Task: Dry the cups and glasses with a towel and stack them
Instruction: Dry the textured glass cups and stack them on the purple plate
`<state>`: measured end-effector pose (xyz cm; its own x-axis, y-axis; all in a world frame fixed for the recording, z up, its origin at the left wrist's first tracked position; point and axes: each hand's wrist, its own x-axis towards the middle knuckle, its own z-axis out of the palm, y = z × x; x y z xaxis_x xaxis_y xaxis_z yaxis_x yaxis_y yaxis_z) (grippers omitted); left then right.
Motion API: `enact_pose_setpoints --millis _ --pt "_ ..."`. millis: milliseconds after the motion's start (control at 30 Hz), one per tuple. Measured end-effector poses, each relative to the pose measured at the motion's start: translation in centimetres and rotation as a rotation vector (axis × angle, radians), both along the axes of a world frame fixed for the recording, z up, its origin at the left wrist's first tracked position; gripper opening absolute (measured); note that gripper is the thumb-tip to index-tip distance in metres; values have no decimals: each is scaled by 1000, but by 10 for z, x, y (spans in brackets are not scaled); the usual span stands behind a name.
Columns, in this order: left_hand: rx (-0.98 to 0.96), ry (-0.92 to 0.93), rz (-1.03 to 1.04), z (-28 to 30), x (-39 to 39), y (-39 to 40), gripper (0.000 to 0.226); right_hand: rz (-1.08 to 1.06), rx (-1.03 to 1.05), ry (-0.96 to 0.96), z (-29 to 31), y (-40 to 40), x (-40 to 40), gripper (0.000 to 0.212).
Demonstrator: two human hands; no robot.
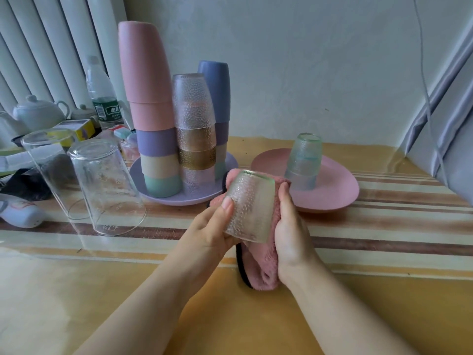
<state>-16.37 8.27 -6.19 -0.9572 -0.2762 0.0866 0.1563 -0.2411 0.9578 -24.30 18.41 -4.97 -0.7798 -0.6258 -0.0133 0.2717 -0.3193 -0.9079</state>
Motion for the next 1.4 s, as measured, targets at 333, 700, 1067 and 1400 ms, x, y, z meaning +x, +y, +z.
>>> enact_pose_setpoints --millis 333,700,1067,1400 --pt "-352 6 598 -5 -5 -8 33 -149 281 226 -2 2 -2 82" --pt "-576 -54 244 -2 0 -7 51 -141 233 458 -6 -1 11 36" --pt "-105 2 100 8 4 -2 46 47 -56 -28 -6 -7 8 71" --pt "-404 38 657 3 1 -10 15 -104 331 301 2 1 10 81"
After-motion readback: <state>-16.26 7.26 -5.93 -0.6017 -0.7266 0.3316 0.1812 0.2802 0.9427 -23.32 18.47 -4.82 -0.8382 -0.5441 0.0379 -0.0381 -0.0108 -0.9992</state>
